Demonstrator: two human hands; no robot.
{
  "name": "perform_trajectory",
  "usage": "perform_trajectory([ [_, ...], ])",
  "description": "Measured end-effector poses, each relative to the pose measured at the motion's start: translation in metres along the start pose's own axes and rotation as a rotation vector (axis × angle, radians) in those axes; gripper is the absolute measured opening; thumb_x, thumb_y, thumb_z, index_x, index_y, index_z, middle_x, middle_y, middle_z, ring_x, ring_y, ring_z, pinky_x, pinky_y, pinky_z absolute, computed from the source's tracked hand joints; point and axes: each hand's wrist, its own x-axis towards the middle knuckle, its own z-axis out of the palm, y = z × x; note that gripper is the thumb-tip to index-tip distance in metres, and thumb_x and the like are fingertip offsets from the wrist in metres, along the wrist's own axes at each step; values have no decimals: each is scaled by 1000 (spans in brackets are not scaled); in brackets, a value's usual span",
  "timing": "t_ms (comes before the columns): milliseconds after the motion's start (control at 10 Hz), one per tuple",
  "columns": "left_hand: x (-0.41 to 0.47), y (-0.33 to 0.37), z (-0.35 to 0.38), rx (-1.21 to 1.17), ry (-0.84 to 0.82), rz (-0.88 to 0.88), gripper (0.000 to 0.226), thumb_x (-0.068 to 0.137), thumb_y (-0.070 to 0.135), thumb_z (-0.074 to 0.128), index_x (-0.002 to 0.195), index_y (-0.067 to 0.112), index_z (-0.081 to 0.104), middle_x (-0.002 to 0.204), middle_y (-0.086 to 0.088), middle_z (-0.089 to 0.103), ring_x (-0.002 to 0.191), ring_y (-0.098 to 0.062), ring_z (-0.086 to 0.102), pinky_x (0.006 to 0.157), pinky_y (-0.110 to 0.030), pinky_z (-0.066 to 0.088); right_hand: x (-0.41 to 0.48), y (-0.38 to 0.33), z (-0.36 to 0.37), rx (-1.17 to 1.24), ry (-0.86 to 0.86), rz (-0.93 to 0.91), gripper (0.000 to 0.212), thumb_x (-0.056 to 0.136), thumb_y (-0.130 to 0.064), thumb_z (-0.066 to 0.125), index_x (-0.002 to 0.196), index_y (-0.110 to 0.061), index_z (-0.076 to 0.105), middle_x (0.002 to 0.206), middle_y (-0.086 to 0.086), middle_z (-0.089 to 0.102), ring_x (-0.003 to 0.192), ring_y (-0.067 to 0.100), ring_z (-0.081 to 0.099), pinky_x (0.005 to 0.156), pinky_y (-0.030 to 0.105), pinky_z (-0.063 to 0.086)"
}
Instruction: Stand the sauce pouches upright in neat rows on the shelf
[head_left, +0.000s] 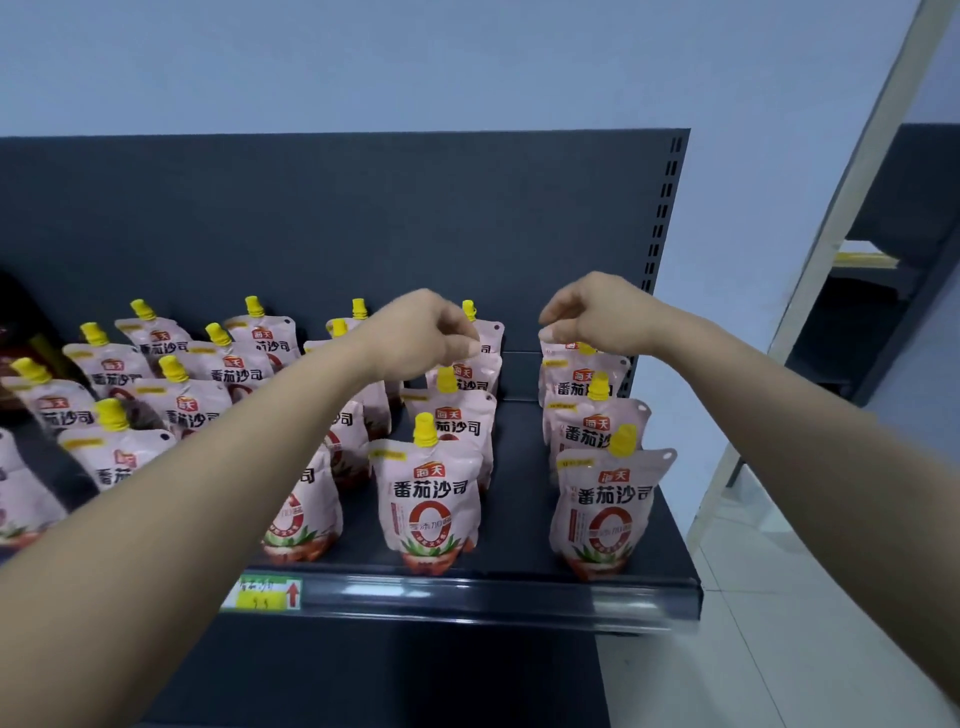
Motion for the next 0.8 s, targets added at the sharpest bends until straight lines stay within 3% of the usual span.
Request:
perform_trajectory([
  [100, -14, -11, -7, 15, -154, -4, 34, 84, 43, 63, 99, 13, 71, 102, -13, 71, 93, -27, 66, 90, -39, 50, -1, -25, 13, -50, -93, -21, 29, 89, -24, 67, 115, -12, 69, 113, 3, 69, 94, 12, 58, 83, 23, 41],
  [200, -26, -26, -8, 28, -282, -13, 31, 76, 38, 73, 97, 16, 72, 97, -4, 72, 90, -15, 64, 91, -31, 48, 3, -43, 35, -100, -160, 3, 34, 89, -21, 67, 121, -10, 66, 121, 4, 67, 107, 18, 60, 89, 24, 43],
  [300, -30, -48, 3, 102, -335, -4, 23, 74, 25, 78, 86, 7, 68, 88, -11, 70, 79, -17, 59, 85, -38, 50, 7, -52, 56, -145, -206, 48, 37, 90, -20, 66, 125, -9, 63, 126, 7, 65, 118, 23, 58, 95, 26, 43],
  [400, -35, -61, 17, 162, -305, -2, 29, 80, 13, 71, 60, 9, 51, 59, -2, 45, 61, -15, 41, 59, -26, 38, 9, -55, 70, -181, -213, 71, 31, 93, -15, 60, 122, -8, 65, 125, 9, 65, 115, 25, 60, 93, 27, 45],
  [500, -36, -66, 26, 91, -267, 36, 50, 83, 5, 66, 48, 15, 32, 57, 0, 23, 55, -15, 24, 52, -25, 25, 8, -55, 79, -167, -189, 101, 27, 95, -9, 54, 119, -4, 66, 120, 13, 67, 110, 28, 64, 91, 30, 48],
  [700, -34, -71, 31, 58, -249, 90, 51, 86, 4, 62, 47, 15, 32, 54, -1, 24, 51, -14, 25, 50, -24, 26, 1, -61, 82, -142, -168, 150, 24, 94, -12, 56, 113, -3, 68, 117, 13, 68, 109, 28, 62, 95, 34, 49],
  [800, -52, -99, -5, 90, -263, 128, 42, 87, 6, 60, 51, 16, 41, 56, 3, 34, 54, -11, 34, 52, -22, 30, -7, -108, 84, -132, -17, 222, 24, 93, -14, 58, 112, -5, 70, 116, 11, 69, 107, 26, 62, 92, 35, 50],
])
